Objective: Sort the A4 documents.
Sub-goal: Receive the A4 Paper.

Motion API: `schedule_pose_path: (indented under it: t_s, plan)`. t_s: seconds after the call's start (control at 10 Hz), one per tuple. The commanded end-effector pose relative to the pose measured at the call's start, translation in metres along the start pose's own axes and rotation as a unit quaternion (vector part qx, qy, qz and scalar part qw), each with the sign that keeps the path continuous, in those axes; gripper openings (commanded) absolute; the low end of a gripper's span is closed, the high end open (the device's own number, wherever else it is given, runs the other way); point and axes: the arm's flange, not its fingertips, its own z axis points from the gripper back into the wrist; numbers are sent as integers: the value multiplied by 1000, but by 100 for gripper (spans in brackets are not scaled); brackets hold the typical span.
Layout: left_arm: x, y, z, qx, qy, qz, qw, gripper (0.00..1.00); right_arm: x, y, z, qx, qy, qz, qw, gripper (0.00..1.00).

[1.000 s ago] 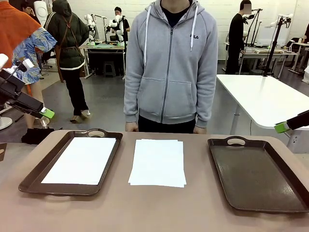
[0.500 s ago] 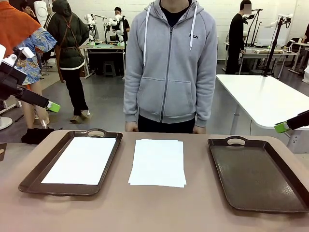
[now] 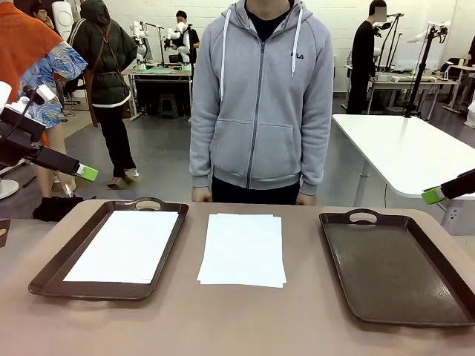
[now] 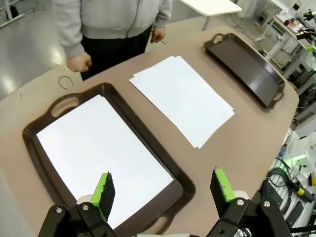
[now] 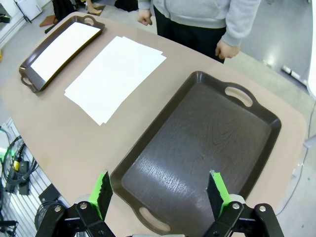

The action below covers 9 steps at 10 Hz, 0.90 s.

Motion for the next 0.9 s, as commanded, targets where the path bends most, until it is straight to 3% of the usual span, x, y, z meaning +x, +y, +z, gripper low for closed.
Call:
schedule_pose_path:
  t_s: [0.0, 0.2, 0.8]
  plan:
    - [3, 5, 4, -23, 13, -16, 1000, 100, 0, -1, -1, 7, -2, 0, 1000, 100]
    - [3, 2, 3, -41, 16, -42, 998, 100, 0, -1, -1, 7, -2, 0, 1000, 100]
    - [-3, 1, 5, -35, 18, -19, 999, 100, 0, -1, -1, 7, -2, 0, 1000, 100]
